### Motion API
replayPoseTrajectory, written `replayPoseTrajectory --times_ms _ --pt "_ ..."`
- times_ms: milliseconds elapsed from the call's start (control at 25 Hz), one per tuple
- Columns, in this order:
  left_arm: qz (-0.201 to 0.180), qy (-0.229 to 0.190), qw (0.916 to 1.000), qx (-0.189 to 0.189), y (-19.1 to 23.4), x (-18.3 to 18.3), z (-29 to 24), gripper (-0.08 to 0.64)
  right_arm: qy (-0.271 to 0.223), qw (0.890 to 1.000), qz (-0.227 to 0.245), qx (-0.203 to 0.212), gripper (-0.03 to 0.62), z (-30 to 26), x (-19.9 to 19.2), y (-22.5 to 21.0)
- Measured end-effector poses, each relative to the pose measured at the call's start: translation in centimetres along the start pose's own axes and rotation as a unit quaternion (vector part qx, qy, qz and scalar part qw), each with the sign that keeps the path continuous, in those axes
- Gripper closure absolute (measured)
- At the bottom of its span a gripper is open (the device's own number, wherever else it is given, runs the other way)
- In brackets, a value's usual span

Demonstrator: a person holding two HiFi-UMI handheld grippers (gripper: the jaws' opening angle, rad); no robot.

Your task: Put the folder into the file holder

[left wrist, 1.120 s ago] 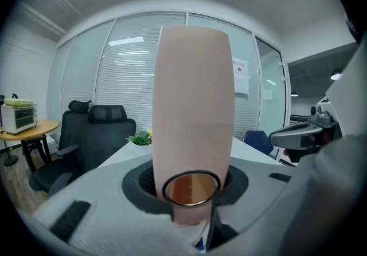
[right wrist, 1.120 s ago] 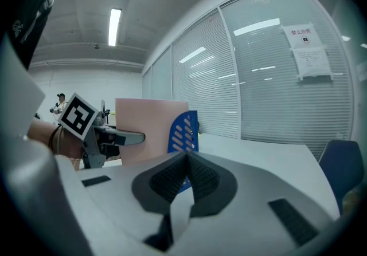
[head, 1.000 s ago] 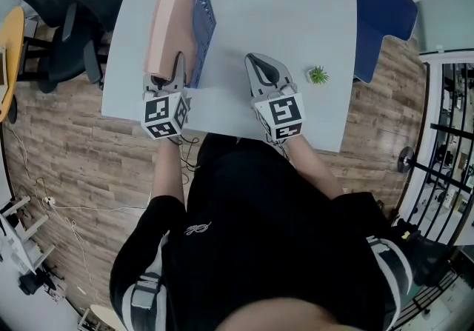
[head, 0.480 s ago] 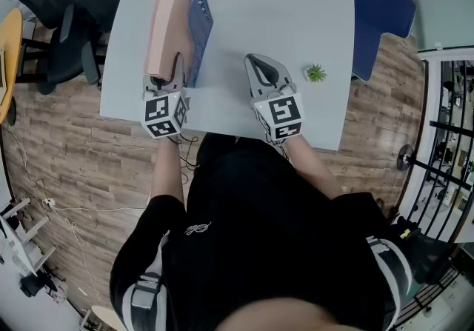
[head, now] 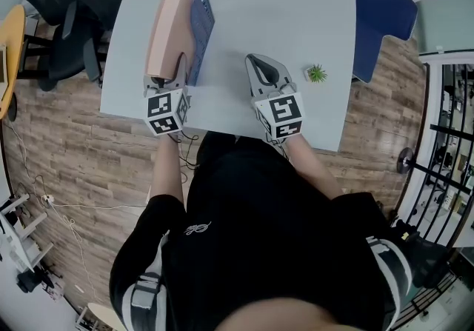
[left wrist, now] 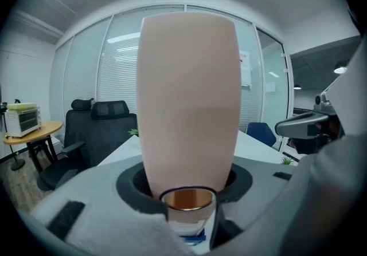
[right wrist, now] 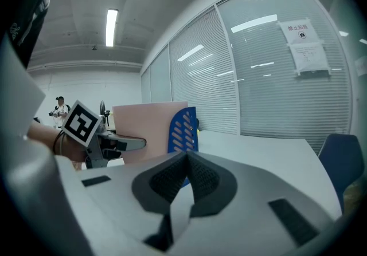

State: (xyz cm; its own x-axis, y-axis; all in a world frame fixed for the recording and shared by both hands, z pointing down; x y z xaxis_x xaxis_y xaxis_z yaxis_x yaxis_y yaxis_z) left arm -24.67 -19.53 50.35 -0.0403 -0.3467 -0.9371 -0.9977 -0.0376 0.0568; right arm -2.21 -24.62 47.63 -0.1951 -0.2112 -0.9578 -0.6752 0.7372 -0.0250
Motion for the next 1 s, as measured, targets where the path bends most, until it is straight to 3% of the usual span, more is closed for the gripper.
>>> replayPoseTrajectory --times_ms 280,640,1000 --pt "0.009 0.022 0.9996 0.017 -0.3 -1.3 1.4 0.285 0.005 1.0 -0.006 0.015 0.588 0.7 -0.8 -0.1" --pt "0.033 0.045 0.9974 0.045 -1.9 -4.4 5.8 0.276 0.022 0.999 -0.006 0.039 0.588 2.7 -2.7 0.6" --pt "0.063 0.079 0.9945 0.028 -3.5 -8.0 9.0 0.277 0.044 0.998 -0.01 0.031 0.588 4.3 -5.0 2.8"
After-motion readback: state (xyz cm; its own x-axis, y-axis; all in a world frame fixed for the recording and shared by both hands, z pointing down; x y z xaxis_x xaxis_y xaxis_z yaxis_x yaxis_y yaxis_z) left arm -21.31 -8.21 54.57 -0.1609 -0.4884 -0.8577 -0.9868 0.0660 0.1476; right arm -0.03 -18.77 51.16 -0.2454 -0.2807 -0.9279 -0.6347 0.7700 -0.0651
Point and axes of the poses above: the fingertips, and each gripper's own axes: z backward along the fingers, y to its left, x out of its top, the point moved 5 cm from there along z, backward along the fingers, and after that the axes turned 6 degrees about -x, right-handed, at the moved point
